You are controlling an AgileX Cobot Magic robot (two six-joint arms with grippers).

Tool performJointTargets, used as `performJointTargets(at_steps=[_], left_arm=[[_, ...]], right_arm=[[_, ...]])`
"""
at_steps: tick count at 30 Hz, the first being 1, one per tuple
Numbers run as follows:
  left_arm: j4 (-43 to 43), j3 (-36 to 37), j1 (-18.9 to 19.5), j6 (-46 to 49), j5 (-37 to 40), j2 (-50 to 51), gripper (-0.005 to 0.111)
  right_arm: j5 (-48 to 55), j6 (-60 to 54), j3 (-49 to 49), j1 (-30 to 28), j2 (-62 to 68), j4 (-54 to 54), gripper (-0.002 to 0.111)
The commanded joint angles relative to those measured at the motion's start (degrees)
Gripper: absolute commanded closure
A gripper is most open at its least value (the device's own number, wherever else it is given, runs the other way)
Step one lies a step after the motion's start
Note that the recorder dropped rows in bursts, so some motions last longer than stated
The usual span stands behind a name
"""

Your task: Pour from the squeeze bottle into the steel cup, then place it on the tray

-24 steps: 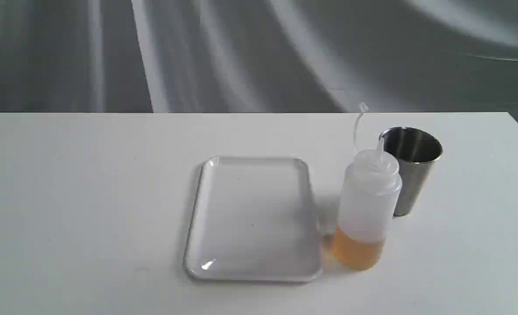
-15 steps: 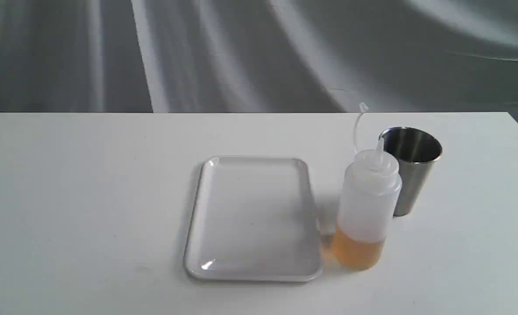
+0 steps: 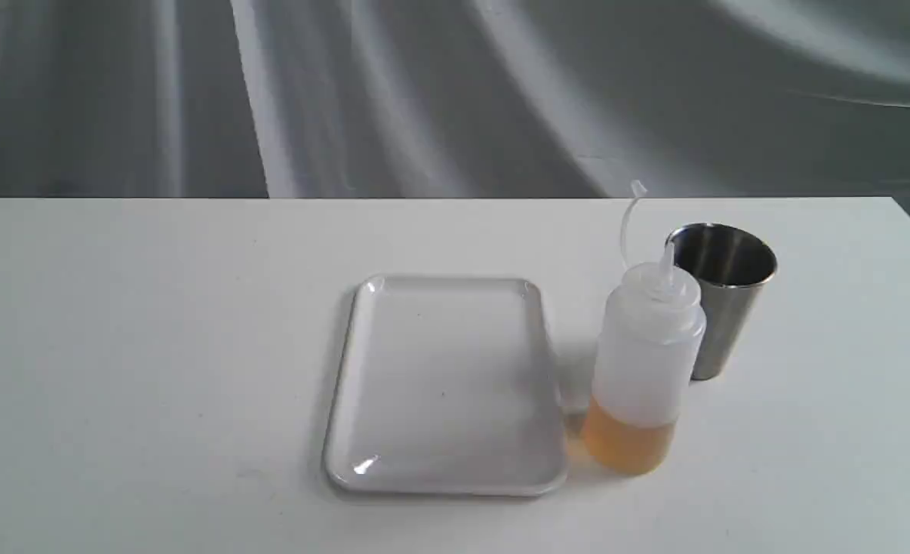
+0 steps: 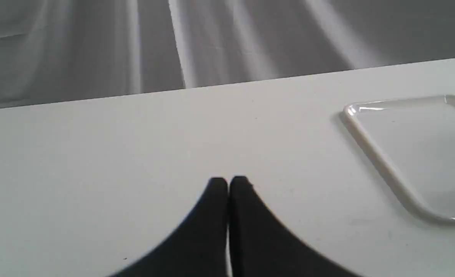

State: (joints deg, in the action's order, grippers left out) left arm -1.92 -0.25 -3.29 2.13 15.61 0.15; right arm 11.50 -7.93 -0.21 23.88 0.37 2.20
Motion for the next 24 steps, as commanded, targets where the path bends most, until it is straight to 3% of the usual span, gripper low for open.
performJointTargets(at_steps=[1,13,19,24], left_arm=[[0.0,0.3,-0.3,-0.3,-0.4,-0.1,0.107],[0.0,0.3,-0.3,-0.2,-0.4,-0.1,0.107],[0.0,0.3,-0.3,-0.3,-0.4,-0.1,0.107],[0.0,0.3,-0.3,-0.3,-0.4,-0.1,0.107]], right_arm=[[-0.1,0.1,0.2,0.1,-0.4,0.1,0.108],[1.7,0.1,-0.1,0.1,-0.4,3.7,0.108],[12.9,0.1,-8.7,0.1,5.1,4.5,0.108],[13.0,0.1,-16.0,0.1,13.9,3.8,0.108]])
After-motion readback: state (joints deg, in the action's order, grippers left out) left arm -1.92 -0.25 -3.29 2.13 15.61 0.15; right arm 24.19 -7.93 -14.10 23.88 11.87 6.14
